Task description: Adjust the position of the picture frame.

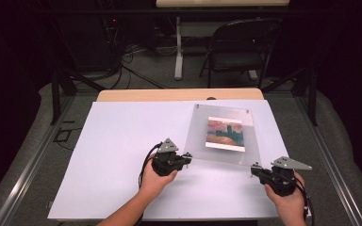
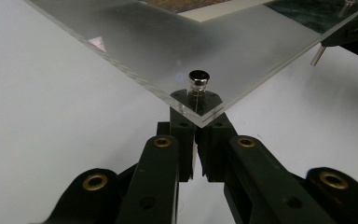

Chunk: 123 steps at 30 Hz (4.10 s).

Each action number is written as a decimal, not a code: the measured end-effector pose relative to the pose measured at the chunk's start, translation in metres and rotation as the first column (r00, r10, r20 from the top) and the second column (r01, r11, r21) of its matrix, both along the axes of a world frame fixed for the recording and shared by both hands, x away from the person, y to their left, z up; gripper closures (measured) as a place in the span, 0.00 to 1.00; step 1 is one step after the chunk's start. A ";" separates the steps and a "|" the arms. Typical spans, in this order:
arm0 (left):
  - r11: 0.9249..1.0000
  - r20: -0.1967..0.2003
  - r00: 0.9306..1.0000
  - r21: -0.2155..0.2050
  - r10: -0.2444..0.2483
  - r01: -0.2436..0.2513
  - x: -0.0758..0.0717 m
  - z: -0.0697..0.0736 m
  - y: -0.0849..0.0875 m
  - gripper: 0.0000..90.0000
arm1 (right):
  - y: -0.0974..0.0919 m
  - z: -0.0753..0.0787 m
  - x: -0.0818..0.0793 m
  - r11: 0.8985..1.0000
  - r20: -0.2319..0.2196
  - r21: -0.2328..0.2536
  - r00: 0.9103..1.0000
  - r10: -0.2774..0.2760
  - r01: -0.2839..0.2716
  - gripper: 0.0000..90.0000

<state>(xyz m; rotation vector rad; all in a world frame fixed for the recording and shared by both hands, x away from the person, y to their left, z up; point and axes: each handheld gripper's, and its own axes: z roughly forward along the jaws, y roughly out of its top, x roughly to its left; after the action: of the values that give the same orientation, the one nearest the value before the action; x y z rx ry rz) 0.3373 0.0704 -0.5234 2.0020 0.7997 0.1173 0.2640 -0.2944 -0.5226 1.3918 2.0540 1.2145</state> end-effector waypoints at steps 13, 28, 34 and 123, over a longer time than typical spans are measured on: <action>0.997 -0.009 0.998 -0.016 0.070 -0.070 -0.014 0.003 0.043 0.95 | 0.033 0.006 0.016 0.997 -0.001 0.008 0.997 0.081 -0.081 0.95; 0.987 -0.019 0.987 -0.023 0.158 -0.158 -0.023 0.004 0.090 0.95 | 0.079 0.007 0.036 0.984 -0.005 0.015 0.984 0.179 -0.178 0.95; 0.985 -0.020 0.985 -0.018 0.172 -0.172 -0.021 0.003 0.097 0.95 | 0.087 0.006 0.041 0.980 -0.002 0.015 0.980 0.197 -0.197 0.95; 0.985 0.035 0.986 0.051 0.165 -0.166 -0.050 -0.006 0.117 0.40 | 0.068 -0.010 0.022 0.969 -0.028 -0.128 0.977 0.211 -0.213 0.55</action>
<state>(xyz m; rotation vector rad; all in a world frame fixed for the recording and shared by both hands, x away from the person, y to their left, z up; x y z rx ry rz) 0.2874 0.1870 -0.5294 1.9768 0.9517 0.2675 0.2855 -0.2264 -0.5324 1.1482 2.2948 1.1301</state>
